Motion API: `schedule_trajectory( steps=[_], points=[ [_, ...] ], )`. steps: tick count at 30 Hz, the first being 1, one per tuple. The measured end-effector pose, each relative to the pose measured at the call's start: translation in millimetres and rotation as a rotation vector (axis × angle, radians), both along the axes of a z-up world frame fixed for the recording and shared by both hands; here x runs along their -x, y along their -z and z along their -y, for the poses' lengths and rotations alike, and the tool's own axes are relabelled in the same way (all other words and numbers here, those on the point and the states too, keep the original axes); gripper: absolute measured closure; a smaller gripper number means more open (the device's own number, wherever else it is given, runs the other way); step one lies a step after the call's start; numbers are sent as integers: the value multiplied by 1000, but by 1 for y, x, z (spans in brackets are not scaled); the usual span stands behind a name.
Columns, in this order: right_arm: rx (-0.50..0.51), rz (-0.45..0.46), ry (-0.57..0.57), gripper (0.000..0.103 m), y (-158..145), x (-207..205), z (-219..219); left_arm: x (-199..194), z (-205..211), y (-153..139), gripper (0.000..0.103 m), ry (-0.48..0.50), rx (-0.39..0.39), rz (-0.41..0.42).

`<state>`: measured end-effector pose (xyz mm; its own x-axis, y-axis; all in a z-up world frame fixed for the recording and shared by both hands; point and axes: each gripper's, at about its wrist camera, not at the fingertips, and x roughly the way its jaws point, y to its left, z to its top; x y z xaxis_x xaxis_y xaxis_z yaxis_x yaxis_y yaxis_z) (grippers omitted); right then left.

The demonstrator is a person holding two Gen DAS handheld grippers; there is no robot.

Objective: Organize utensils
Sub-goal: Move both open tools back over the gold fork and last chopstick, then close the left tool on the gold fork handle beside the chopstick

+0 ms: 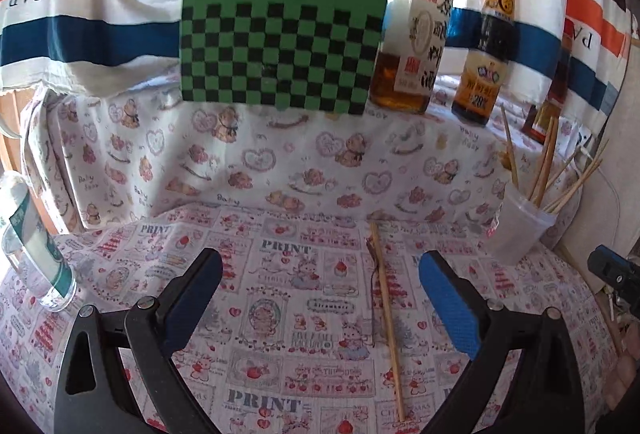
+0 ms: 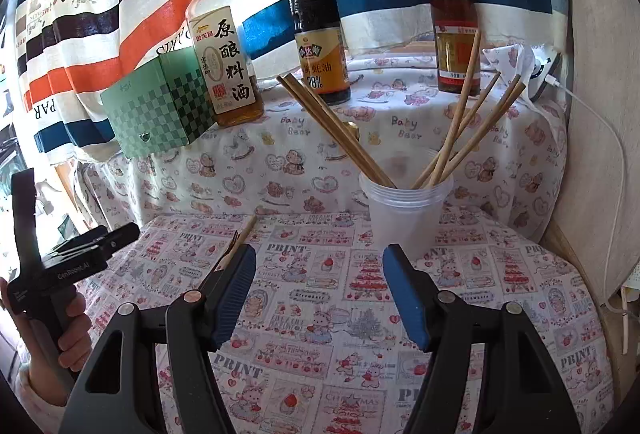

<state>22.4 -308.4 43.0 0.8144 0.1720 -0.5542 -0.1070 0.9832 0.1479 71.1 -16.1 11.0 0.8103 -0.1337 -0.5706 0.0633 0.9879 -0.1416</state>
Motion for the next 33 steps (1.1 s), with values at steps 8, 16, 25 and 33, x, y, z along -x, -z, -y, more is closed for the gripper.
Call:
schedule_trajectory(
  steps=[8, 16, 25, 33],
  points=[
    [0, -70, 35, 35, 17, -17, 6, -29, 18, 44, 42, 97, -7, -246],
    [8, -83, 36, 35, 21, -18, 5, -31, 45, 64, 78, 171, -76, -333],
    [-2, -106, 30, 35, 25, -22, 7, -35, 49, 76, 103, 172, -117, -342],
    [11, -103, 29, 35, 25, -20, 3, -26, 31, 53, 103, 172, -17, -276]
  ],
)
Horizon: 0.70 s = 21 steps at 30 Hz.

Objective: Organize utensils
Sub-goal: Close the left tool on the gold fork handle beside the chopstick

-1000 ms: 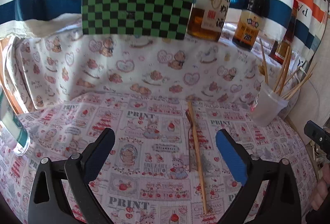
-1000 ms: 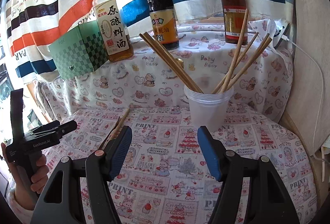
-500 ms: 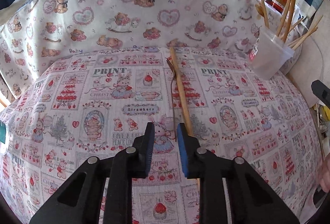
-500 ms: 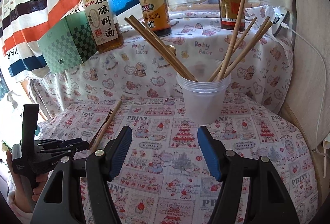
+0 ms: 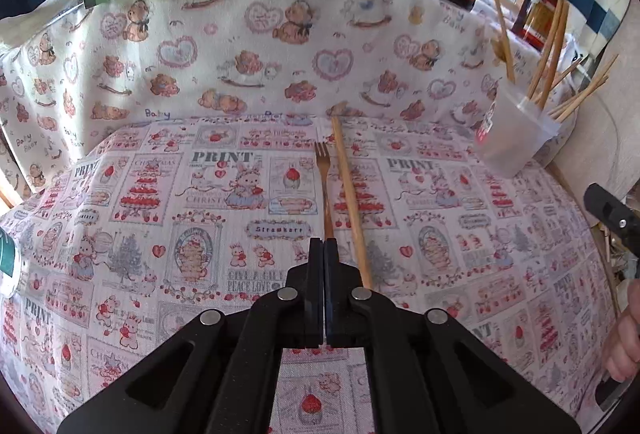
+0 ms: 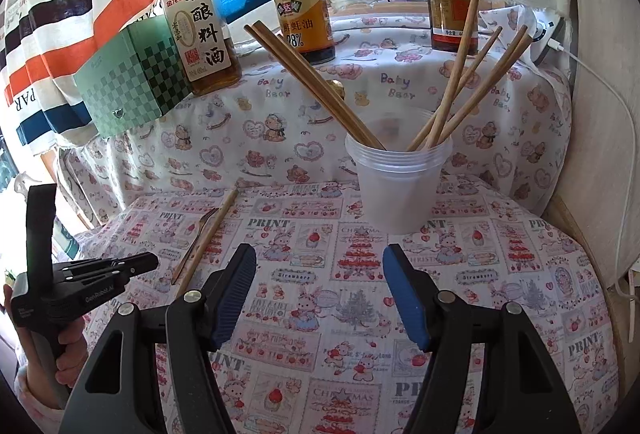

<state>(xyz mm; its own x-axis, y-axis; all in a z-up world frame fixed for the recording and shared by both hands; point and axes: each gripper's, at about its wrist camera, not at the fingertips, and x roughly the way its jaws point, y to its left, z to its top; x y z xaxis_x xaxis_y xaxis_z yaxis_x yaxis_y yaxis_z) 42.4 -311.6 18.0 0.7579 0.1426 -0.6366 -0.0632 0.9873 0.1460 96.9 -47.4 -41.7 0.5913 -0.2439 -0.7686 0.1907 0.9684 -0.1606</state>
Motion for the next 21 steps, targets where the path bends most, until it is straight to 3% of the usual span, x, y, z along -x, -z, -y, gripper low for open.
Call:
schedule_trajectory(
  steps=[3, 4, 6, 7, 11, 13, 14, 15, 19, 21],
  points=[
    [5, -2, -2, 35, 0, 0, -1, 1, 2, -1, 99, 18, 8, -2],
    [7, -3, -3, 35, 1, 0, -1, 0, 5, 2, 94, 23, -6, -9],
    [8, -5, -2, 35, 1, -1, 0, -1, 12, 9, 74, 22, -54, -10],
    [8, -5, -2, 35, 1, -1, 0, -2, 16, 12, 74, 22, -81, -8],
    [8, 1, -2, 35, 0, -1, 0, -8, 24, 28, 74, 19, -132, -23],
    [8, 2, -1, 35, 0, 0, 0, -8, 28, 30, 81, 19, -160, -10],
    [7, 1, -2, 35, 0, -1, 0, -8, 28, 31, 92, 23, -155, -11],
    [6, -1, -3, 35, 0, -1, 0, -8, 27, 31, 97, 24, -151, -16],
    [12, 0, -4, 35, -1, 1, 0, -8, 20, 33, 97, 2, -114, -35],
    [15, 3, -2, 35, -2, 2, 0, -7, 13, 28, 103, -25, -85, -42]
  ],
)
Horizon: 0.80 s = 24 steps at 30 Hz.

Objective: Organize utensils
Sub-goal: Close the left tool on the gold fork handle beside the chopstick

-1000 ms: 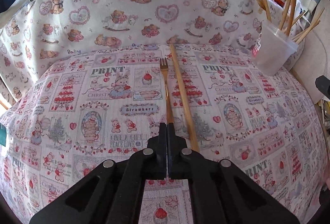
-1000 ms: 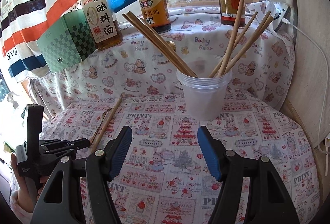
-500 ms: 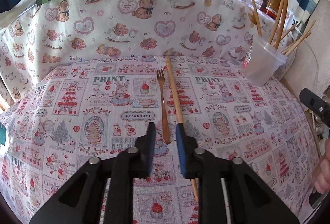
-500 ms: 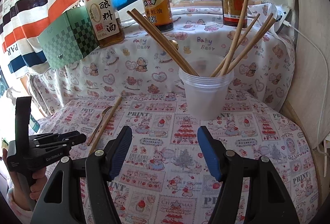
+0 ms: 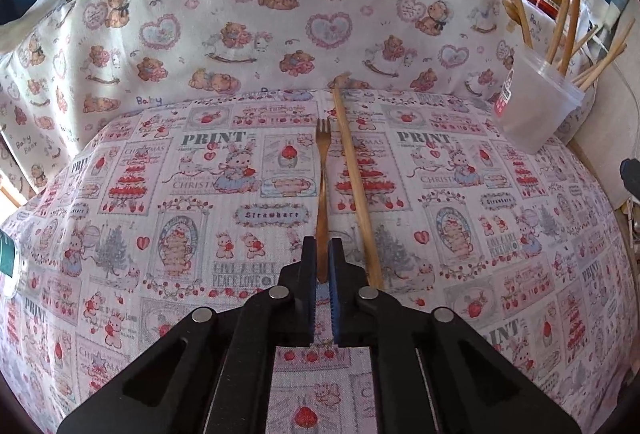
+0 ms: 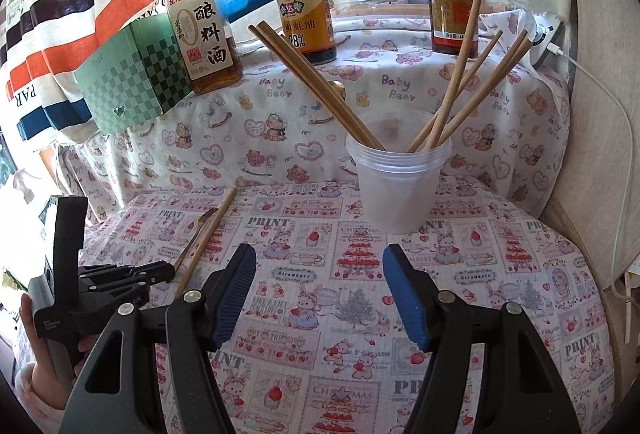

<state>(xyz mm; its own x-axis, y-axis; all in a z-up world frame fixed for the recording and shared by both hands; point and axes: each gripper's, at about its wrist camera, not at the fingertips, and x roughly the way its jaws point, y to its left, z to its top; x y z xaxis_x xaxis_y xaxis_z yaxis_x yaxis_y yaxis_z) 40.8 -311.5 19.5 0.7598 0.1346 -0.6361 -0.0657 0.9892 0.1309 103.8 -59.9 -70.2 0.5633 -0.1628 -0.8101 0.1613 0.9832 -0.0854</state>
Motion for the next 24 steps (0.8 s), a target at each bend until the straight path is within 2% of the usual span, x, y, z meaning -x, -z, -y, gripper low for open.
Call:
schedule_trajectory(
  steps=[2, 7, 10, 11, 13, 14, 15, 17, 21, 24],
  points=[
    [2, 4, 2, 35, -1, 1, 0, 3, -6, -9, 103, -2, 40, 7],
    [-1, -5, 4, 35, 0, 0, 0, 18, -11, -36, 103, 1, 82, 92],
    [-2, -10, 8, 35, 3, -3, 2, 11, -8, -36, 103, 4, 59, 103],
    [-3, -14, 12, 35, 4, -4, 3, 3, -4, -32, 99, -6, 23, 98],
    [-13, -22, 18, 35, 6, -8, 7, -13, 3, -30, 82, -13, -22, 77],
    [-18, -27, 24, 35, 7, -9, 9, -22, 6, -29, 70, -12, -30, 68],
    [-22, -30, 31, 35, 8, -10, 11, -32, 8, -28, 63, -16, -37, 55],
    [-31, -39, 41, 35, 11, -14, 16, -53, 9, -26, 63, -26, -27, 19],
    [-47, -68, 50, 35, 17, -21, 22, -87, 2, -17, 64, -54, 47, -73],
    [-58, -80, 40, 35, 19, -23, 23, -98, -5, -17, 77, -65, 102, -64]
  ],
)
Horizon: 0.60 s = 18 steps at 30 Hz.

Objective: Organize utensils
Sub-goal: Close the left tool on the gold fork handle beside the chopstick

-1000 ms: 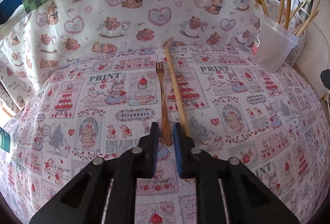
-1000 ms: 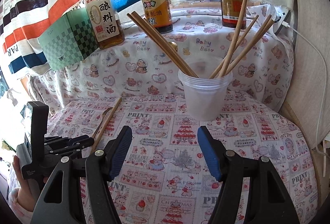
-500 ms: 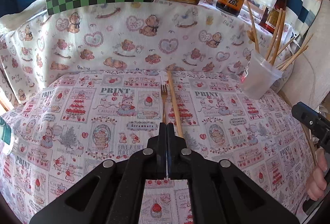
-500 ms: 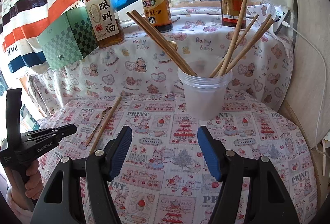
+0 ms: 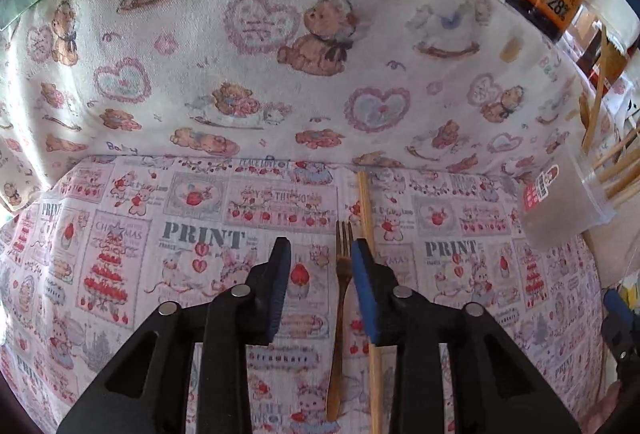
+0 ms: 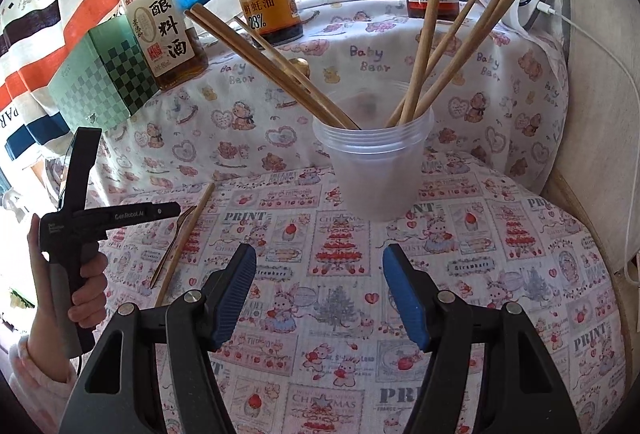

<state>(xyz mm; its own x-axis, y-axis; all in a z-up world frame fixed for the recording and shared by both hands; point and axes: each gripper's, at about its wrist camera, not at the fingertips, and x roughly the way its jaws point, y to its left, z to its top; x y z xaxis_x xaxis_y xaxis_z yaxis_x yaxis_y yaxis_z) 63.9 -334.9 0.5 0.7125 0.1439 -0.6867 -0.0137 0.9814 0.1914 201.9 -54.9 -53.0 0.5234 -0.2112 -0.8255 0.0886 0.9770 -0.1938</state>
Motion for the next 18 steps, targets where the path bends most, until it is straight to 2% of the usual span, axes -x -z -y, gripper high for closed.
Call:
schedule_trajectory(
  steps=[4, 10, 12, 18],
  points=[
    [-1, 1, -10, 35, -1, 1, -3, -12, -4, 7, 80, 22, 85, -52],
    [5, 23, -22, 35, -6, 8, -8, -6, 0, 9, 87, -19, 58, -49],
    [23, 30, -22, 35, -7, 9, -11, -1, 0, 11, 100, -13, 82, -71],
    [19, 42, -38, 35, -12, 15, -13, 22, 4, 7, 101, -33, 15, -41]
  ],
)
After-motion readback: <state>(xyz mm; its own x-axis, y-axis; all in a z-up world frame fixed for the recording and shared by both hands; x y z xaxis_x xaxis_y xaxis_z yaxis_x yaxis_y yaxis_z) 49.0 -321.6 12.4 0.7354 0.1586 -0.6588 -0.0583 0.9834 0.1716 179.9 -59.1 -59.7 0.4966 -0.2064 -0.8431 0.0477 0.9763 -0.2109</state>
